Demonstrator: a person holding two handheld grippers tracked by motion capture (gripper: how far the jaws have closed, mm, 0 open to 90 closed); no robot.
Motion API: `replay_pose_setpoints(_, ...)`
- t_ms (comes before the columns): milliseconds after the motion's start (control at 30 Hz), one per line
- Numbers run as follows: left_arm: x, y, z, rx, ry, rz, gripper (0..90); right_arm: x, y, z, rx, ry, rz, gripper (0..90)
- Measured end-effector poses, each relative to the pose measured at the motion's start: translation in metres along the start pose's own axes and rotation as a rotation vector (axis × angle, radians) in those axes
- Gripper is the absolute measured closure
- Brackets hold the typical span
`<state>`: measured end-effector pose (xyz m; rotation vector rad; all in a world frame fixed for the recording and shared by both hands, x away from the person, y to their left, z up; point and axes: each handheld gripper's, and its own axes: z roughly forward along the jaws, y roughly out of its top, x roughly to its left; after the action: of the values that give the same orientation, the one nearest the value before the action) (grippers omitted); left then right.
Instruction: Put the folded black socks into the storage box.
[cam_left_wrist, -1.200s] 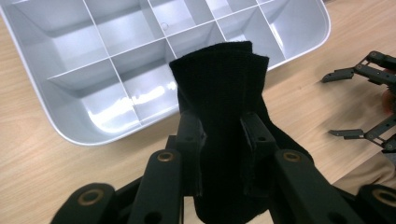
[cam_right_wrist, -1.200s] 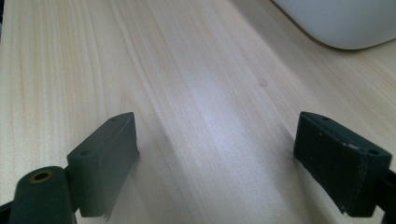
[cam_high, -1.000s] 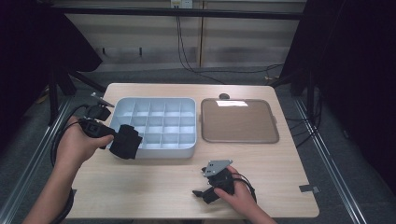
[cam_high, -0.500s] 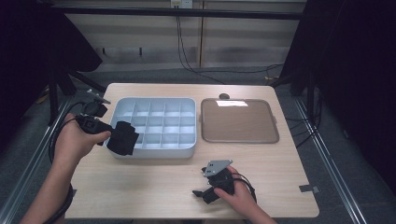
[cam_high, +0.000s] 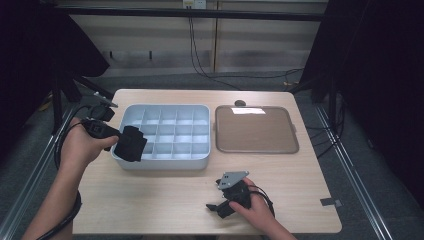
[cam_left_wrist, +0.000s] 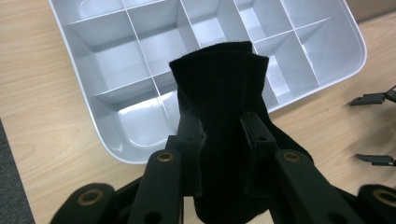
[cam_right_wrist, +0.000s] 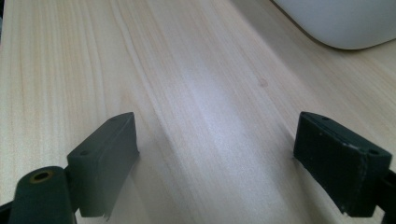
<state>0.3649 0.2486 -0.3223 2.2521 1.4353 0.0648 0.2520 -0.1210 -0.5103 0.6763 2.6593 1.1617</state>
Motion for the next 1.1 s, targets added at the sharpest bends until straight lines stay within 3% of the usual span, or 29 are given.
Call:
replay_pose_setpoints(700,0.015,0.007,0.008,-0.005,0.030,-0.007,72.2,0.000,0.000,0.000,0.000,0.000,0.000,13.2)
replay_pose_setpoints(767,0.016,0.008,0.009,-0.010,0.027,-0.024,72.1,0.000,0.000,0.000,0.000,0.000,0.000,13.2)
replay_pose_setpoints(1100,0.029,0.006,0.018,-0.007,0.041,-0.035,72.0,0.000,0.000,0.000,0.000,0.000,0.000,13.2)
